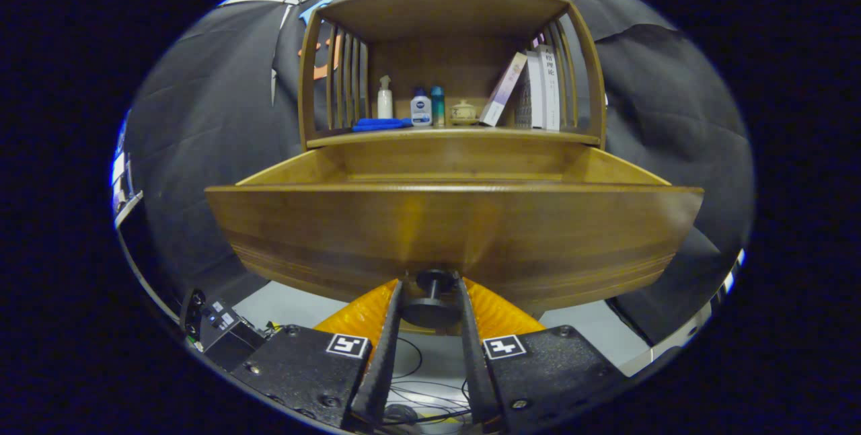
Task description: Pull open the drawer, take out the items inside it, and place them on the countertop above the cabinet.
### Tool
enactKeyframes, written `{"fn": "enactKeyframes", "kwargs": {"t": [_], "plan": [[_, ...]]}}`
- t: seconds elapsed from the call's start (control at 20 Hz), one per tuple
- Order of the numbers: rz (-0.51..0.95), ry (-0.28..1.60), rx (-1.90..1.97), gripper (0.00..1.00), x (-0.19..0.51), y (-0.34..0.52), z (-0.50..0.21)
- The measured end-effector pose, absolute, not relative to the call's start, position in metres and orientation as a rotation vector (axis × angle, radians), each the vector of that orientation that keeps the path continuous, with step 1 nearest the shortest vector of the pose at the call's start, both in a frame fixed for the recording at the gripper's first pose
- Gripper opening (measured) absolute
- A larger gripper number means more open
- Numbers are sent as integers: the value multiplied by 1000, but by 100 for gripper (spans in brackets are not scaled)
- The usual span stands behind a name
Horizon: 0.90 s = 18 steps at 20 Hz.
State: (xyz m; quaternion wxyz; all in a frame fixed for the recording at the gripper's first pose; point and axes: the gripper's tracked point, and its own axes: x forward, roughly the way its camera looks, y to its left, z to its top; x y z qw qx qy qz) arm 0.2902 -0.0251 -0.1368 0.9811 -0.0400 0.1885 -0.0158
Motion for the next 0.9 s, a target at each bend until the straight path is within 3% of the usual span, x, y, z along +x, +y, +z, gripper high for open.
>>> {"fn": "enactKeyframes", "kwargs": {"t": [0.1, 0.25, 0.45, 0.9], "plan": [[11, 385, -87, 51, 285, -16, -115], [78, 386, -100, 67, 277, 4, -78], [126, 447, -147, 75, 302, 21, -49], [69, 810, -48, 74, 375, 4, -62]]}}
